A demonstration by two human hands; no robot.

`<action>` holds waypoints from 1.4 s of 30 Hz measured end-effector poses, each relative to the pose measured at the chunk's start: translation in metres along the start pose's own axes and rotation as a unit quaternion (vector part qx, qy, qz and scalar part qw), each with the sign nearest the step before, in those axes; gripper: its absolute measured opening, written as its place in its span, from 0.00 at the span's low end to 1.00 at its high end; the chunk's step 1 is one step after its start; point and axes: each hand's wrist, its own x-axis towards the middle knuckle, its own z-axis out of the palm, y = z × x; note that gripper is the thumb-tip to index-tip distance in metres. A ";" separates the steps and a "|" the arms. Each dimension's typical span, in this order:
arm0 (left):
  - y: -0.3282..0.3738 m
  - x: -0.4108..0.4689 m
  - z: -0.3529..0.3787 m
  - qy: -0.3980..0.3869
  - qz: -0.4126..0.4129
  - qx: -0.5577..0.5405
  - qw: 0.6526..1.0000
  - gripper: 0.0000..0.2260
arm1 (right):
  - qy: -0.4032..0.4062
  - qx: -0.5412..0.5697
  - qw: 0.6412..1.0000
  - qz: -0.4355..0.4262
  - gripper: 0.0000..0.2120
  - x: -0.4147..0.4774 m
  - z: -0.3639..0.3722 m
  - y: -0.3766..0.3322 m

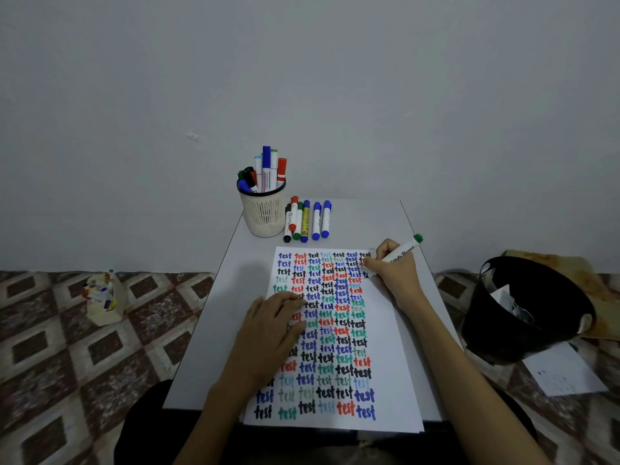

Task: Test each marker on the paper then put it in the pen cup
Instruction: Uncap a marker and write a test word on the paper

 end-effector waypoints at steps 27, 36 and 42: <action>0.002 -0.001 -0.001 0.005 -0.013 -0.015 1.000 0.22 | -0.023 -0.083 0.996 -0.007 0.14 0.005 0.004 0.012; 0.002 -0.001 -0.001 0.007 -0.011 -0.016 1.000 0.21 | 0.000 -0.081 0.996 -0.022 0.16 0.005 0.005 0.013; 0.002 -0.001 -0.001 0.006 -0.011 -0.015 1.000 0.22 | -0.003 -0.096 0.995 -0.014 0.16 0.006 0.004 0.013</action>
